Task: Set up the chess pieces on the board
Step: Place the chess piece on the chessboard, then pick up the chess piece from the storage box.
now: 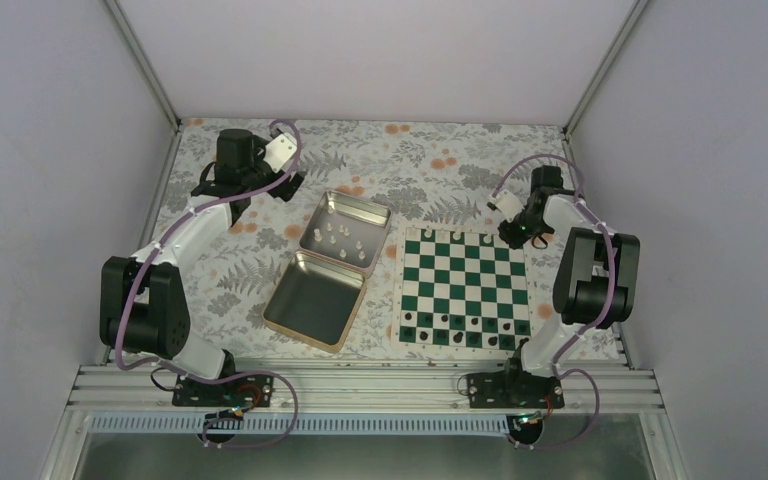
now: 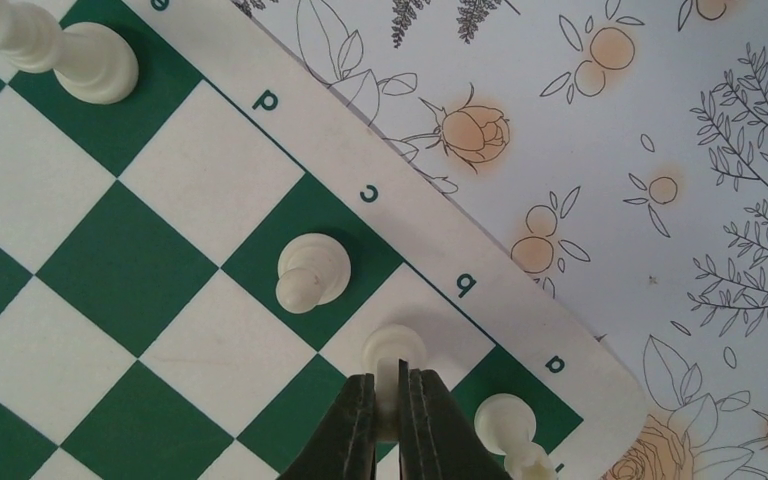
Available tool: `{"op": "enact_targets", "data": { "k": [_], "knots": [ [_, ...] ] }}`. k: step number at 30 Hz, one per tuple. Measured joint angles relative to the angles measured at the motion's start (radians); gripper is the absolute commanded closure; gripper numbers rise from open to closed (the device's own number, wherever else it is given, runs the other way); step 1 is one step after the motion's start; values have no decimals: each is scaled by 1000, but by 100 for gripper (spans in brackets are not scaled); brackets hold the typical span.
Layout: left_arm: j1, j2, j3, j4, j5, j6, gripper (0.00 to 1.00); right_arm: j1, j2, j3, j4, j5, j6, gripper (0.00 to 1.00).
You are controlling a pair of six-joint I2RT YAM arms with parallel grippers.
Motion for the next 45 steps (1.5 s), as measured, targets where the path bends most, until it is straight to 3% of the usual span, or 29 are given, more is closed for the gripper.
{"op": "enact_targets", "data": {
  "k": [21,25,29,36,45],
  "knots": [
    [-5,0,2,-3,-4,0,0,-12,-4,3,-5,-7,-5,71],
    [-5,0,3,-3,-8,0,0,16,-11,90,-56,-19,7,70],
    [-5,0,4,-3,-11,0,0,150,-21,212,-72,-12,35,70],
    [-5,0,4,-3,-19,0,0,500,48,439,-72,-62,87,70],
    [-5,0,4,-3,-23,0,0,720,299,582,21,-168,143,66]
  ]
}}
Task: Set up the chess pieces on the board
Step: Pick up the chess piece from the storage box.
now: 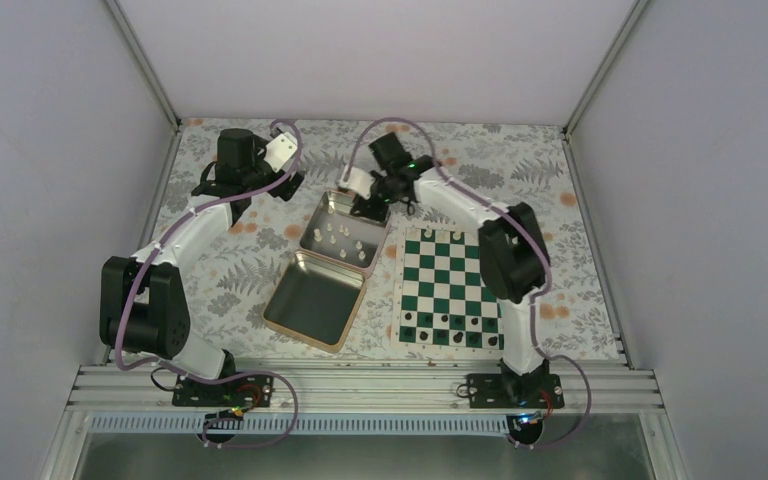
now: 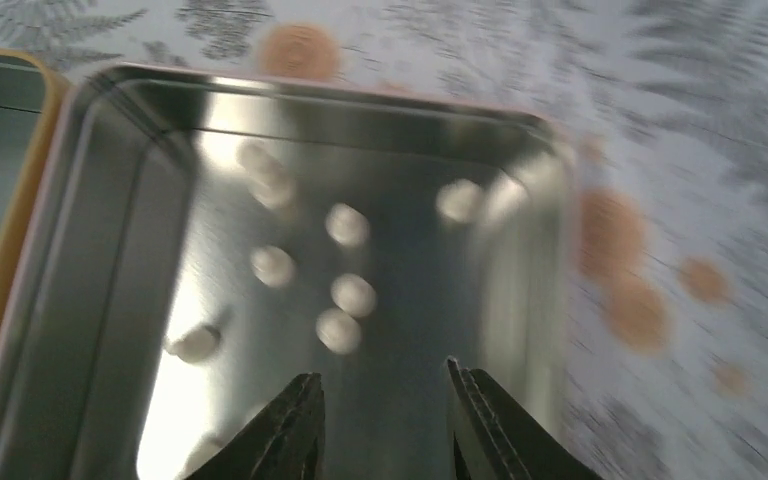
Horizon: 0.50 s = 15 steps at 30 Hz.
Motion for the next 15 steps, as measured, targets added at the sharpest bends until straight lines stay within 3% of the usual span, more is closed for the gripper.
{"op": "enact_targets", "data": {
  "k": [8,15],
  "knots": [
    [0,0,0,0,-3,0,0,157,179,77,45,-41,5,63],
    [0,0,0,1,-3,0,0,185,232,178,53,-49,5,59]
  ]
}}
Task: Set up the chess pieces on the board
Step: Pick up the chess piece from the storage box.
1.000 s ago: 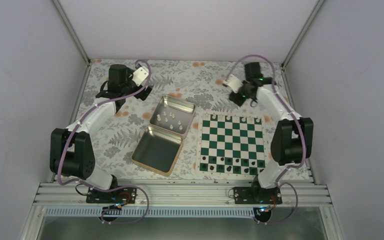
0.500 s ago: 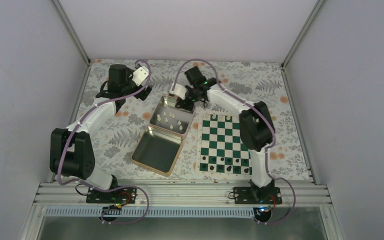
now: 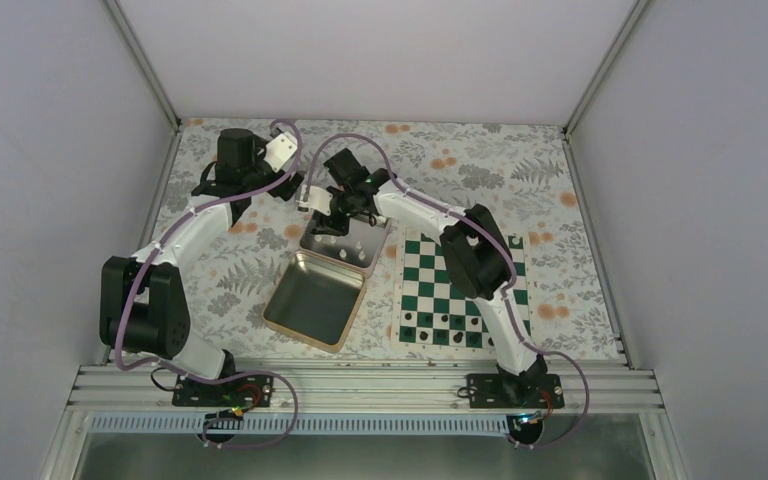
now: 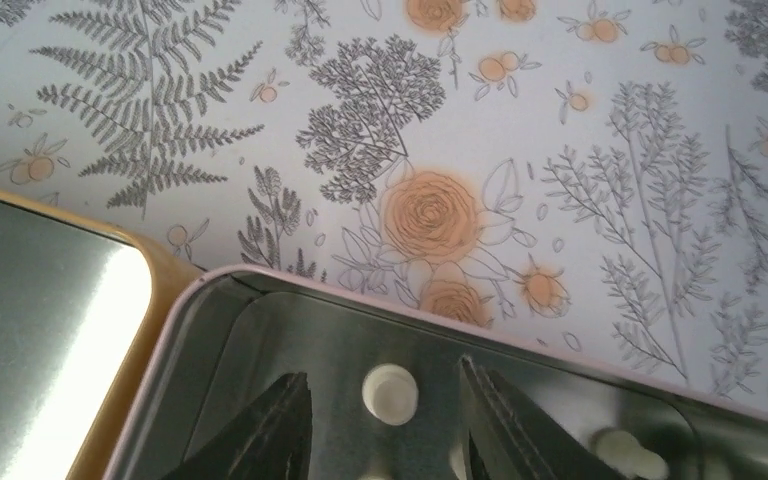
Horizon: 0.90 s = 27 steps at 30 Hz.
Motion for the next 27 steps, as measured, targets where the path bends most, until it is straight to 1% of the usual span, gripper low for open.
{"op": "enact_targets", "data": {
  "k": [3,15,23,27],
  "knots": [
    [0,0,0,5,0,0,0,-1,0,15,2,5,0,60],
    [0,0,0,6,2,0,0,-1,55,55,-19,27,-1,70],
    [-2,0,0,6,4,0,0,0,82,55,-27,44,-1,70],
    [-2,0,0,6,4,0,0,0,82,55,-26,45,-1,72]
  ]
}}
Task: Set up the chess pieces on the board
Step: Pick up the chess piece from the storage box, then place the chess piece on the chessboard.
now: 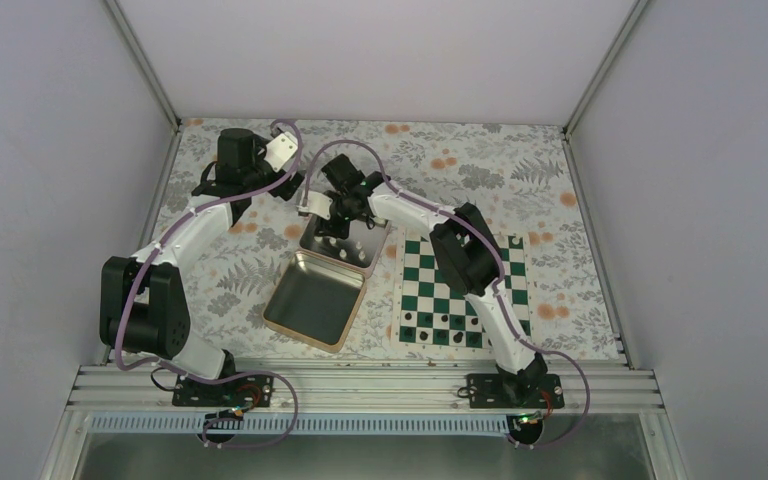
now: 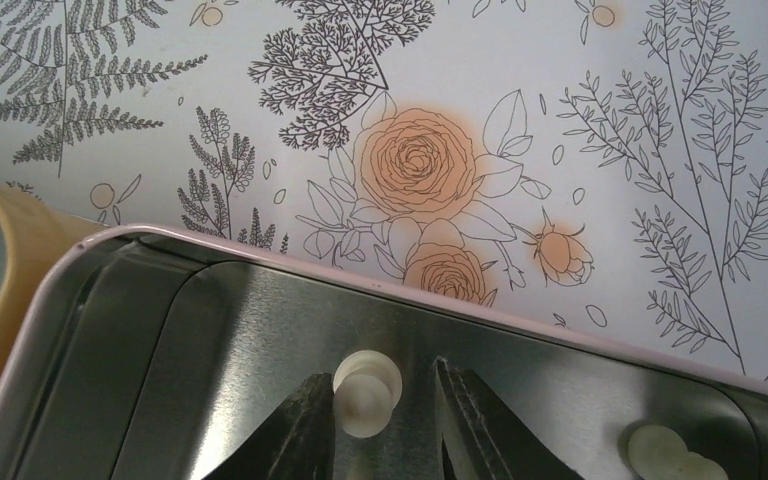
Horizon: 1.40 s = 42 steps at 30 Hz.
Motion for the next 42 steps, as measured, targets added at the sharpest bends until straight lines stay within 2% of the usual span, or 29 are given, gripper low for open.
{"op": "enact_targets", "data": {
  "k": [17,26,29,35,42],
  "knots": [
    [0,0,0,0,4,0,0,0,8,2,1,0,-2,88],
    [0,0,0,0,5,0,0,0,-31,-30,3,10,-3,90],
    [0,0,0,0,5,0,0,-10,-105,-66,4,21,-1,90],
    [0,0,0,0,4,0,0,-70,-359,-182,27,32,9,90],
    [-2,0,0,1,4,0,0,-303,-634,-428,96,47,24,90]
  ]
}}
